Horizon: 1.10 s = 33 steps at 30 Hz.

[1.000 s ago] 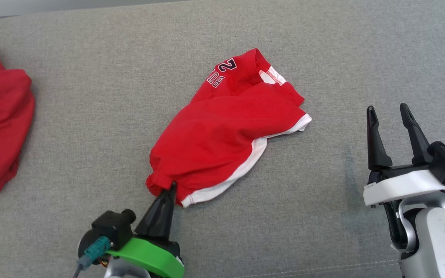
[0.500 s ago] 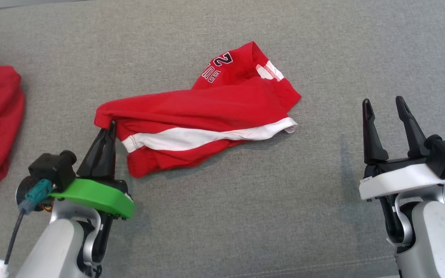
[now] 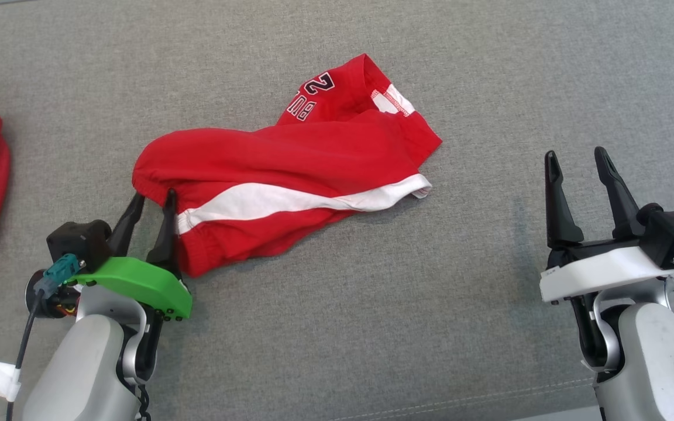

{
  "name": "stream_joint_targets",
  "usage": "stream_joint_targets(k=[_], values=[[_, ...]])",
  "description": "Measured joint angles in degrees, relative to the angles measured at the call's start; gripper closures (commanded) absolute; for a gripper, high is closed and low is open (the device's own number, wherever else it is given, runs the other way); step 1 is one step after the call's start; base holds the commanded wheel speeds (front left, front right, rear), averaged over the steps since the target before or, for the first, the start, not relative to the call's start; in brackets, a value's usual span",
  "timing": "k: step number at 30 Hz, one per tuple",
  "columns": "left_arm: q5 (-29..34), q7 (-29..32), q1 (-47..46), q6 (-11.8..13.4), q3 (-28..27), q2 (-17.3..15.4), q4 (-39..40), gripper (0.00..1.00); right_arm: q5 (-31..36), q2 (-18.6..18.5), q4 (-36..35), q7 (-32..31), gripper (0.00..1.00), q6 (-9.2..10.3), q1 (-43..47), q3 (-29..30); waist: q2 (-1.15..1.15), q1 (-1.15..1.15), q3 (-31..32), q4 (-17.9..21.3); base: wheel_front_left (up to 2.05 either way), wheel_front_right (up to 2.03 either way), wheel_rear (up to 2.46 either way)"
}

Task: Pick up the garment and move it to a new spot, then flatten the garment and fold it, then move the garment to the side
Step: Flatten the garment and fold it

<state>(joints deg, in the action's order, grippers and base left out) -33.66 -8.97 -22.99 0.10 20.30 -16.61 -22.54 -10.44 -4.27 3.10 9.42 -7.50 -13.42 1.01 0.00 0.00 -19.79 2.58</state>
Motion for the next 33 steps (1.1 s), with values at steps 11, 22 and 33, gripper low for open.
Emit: stream_joint_targets(k=[11, 22, 33], values=[[-0.41, -4.54, 5.65, 4.85, -4.11, -0.9, 1.98, 0.0, 0.03, -0.07, 0.73, 0.0, 0.0, 0.0, 0.53, 0.08, 0.0, 0.0, 2.51, -1.77, 0.0, 0.0, 0.0], [5.66, -5.98, 11.62, 8.95, -7.35, -0.9, 16.37, 0.0, 0.27, -0.91, 0.96, -0.34, 0.0, 0.0, 1.26, -1.57, 0.0, 0.0, 5.58, -2.88, 0.0, 0.0, 0.0], [6.02, -5.14, 14.59, 9.92, -6.59, -0.99, 20.25, 0.0, 0.01, -1.13, 1.33, -0.69, 0.0, 0.0, 1.63, -2.23, 0.0, 0.0, 6.25, -2.86, 0.0, 0.0, 0.0]])
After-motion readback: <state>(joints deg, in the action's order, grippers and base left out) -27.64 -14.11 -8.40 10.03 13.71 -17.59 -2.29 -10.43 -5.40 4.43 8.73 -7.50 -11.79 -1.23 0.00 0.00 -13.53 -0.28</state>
